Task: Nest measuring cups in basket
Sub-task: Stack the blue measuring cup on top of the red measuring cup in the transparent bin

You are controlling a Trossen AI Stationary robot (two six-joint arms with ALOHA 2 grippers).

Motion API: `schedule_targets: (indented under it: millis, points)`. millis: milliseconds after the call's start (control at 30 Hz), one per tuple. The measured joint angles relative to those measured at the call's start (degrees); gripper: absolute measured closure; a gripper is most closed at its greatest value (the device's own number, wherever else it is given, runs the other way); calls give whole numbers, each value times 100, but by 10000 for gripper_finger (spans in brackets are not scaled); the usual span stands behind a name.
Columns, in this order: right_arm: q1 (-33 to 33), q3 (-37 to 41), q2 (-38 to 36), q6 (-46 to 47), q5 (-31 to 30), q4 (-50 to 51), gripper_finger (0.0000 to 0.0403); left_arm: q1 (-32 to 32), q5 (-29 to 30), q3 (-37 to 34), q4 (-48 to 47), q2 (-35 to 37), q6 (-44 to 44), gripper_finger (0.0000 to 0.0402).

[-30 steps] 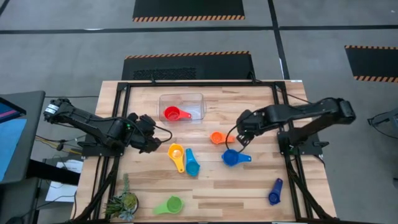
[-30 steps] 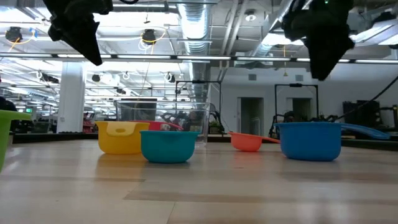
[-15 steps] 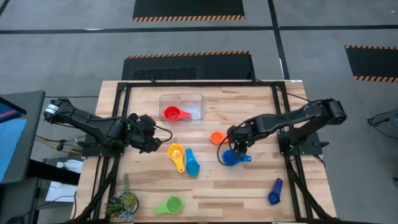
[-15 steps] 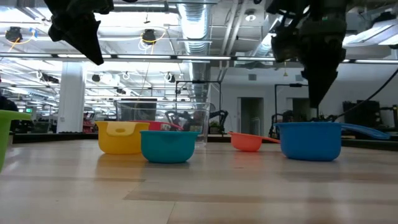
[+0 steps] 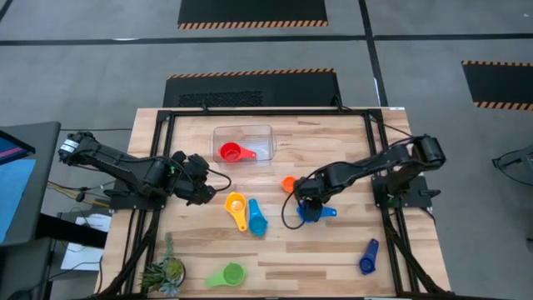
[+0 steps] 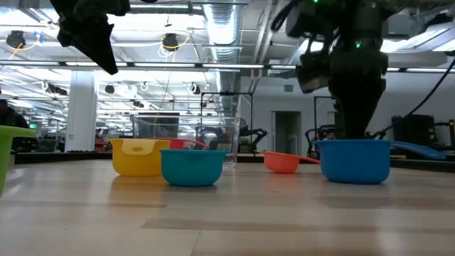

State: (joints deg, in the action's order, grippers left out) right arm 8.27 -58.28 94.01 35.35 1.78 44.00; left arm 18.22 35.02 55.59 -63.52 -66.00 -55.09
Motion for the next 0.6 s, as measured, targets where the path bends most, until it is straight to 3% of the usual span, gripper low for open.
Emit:
schedule_targets:
  millis: [300,400,533,600]
  points:
    - [0,-48,404,254,120,-445,238,0,-19,0,1,1,2,401]
    - [-7,-107,475,383,122,-511,282,0,-19,0,1,0,47,401]
    - [-58,-107,473,507,120,-715,379,0,-19,0,-14,0,68,401]
    - [-103,-123,409,520,34,-813,386,0,-26,0,-16,0,68,401]
